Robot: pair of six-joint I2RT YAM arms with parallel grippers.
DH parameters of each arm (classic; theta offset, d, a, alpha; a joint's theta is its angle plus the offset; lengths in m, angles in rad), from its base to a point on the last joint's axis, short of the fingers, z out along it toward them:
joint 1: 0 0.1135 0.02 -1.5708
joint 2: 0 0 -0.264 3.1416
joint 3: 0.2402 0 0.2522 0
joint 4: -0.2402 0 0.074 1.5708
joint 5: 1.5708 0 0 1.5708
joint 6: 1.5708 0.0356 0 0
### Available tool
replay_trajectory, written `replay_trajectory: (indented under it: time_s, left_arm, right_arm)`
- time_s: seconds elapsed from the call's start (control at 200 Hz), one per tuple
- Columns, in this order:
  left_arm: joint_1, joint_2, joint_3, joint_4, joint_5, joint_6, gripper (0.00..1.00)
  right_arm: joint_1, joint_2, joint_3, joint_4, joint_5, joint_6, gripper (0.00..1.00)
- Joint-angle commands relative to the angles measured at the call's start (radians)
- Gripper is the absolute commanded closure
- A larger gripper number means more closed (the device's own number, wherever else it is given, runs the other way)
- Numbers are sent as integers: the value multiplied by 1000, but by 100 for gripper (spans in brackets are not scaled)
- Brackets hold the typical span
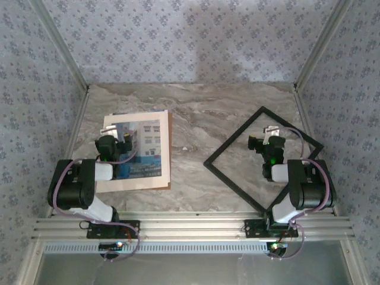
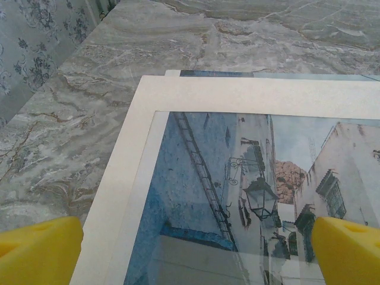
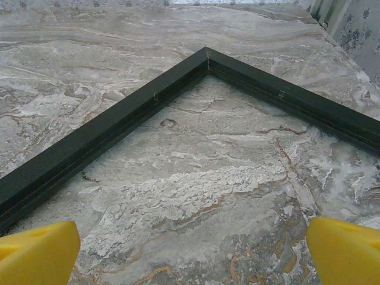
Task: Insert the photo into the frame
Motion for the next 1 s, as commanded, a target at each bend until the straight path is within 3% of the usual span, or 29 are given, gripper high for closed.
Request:
replay_trajectory:
  time_s: [0.0, 0.4, 0.47, 0.994]
  left_arm:
    - [2, -8, 13, 27, 9, -3, 1]
    - [4, -7, 13, 27, 10, -3, 1]
    - [20, -11, 23, 3, 74, -1, 2]
    - [18, -11, 21, 12, 72, 2, 1]
  right_arm:
    - [-6, 2, 25, -3, -14, -12, 0]
    - [-15, 3, 30, -12, -31, -8, 0]
    - [-19, 2, 29, -13, -39, -5, 0]
    - [-9, -4, 28, -3, -14, -10, 0]
